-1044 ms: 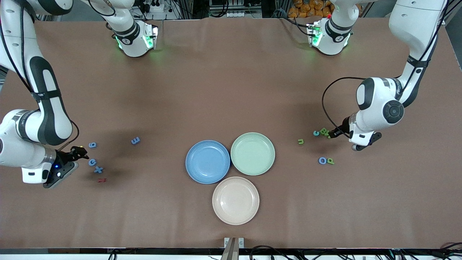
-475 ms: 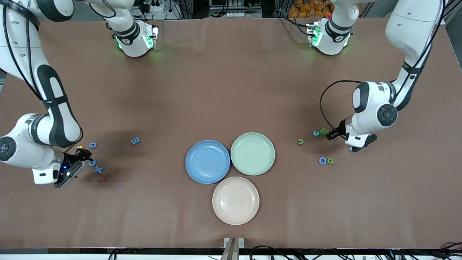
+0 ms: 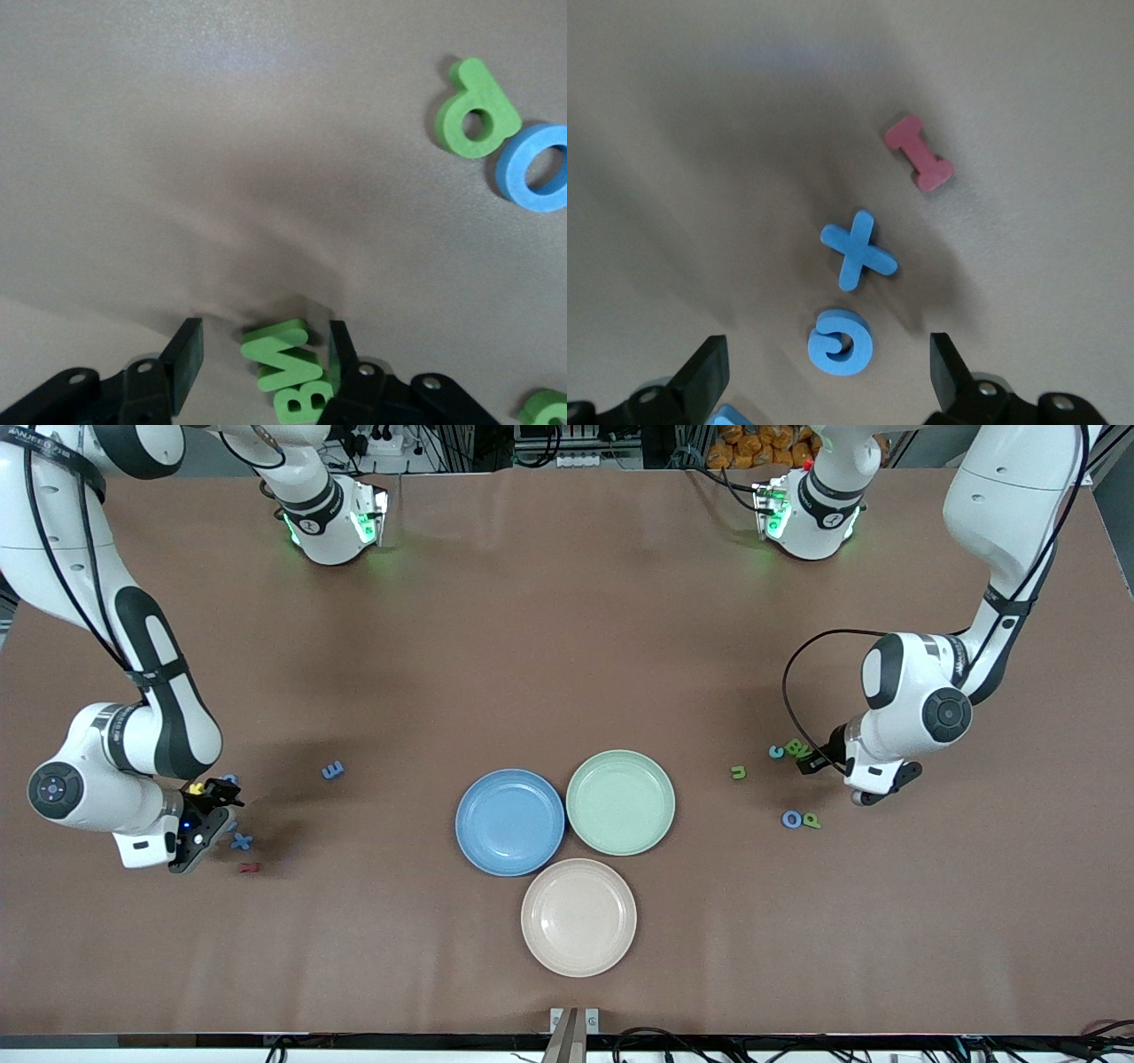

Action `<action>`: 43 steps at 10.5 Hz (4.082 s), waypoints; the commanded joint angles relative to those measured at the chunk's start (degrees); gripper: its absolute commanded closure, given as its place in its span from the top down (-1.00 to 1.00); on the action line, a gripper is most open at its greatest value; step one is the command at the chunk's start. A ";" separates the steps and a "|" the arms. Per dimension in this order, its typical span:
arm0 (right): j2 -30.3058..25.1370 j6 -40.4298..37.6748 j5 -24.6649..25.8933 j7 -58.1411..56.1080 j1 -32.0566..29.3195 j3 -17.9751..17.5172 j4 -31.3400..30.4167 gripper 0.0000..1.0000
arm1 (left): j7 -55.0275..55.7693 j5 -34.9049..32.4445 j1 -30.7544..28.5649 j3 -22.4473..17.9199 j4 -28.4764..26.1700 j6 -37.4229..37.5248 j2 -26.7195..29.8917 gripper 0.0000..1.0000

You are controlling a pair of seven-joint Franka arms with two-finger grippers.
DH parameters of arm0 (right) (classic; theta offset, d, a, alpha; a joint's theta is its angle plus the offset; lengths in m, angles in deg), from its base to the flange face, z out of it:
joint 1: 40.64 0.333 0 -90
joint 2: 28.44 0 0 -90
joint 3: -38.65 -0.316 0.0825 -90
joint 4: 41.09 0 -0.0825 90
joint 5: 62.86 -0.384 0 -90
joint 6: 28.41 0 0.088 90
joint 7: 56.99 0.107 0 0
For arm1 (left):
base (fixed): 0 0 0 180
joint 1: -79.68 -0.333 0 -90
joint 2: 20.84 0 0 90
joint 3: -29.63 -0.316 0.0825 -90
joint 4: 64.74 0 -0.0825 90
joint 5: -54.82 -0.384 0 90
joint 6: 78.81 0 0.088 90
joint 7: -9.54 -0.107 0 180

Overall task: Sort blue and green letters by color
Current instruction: 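Grasp the green letter with the left gripper while the right grasps blue c, then carry the green letter to the green plate while the right carries c, then open the left gripper over the green plate while the right releases c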

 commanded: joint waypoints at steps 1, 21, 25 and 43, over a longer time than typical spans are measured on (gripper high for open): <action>1.15 1.36 1.72 -1.44 -0.81 -0.25 -0.13 1.00 | 1.17 -1.48 0.76 -0.08 1.61 -0.46 -1.76 0.21; 2.29 -14.60 0.67 17.15 3.75 -0.78 13.92 -1.00 | 5.46 -2.45 21.57 1.77 27.08 12.19 -7.00 -1.00; 1.76 -17.97 -3.69 34.39 9.28 -1.22 16.30 -1.00 | 13.21 -2.19 26.78 1.68 36.32 11.76 -15.72 -0.96; 2.29 -14.63 -27.72 80.33 31.64 -0.60 20.88 1.00 | -3.58 -7.99 13.24 1.59 4.28 -4.12 -0.26 0.85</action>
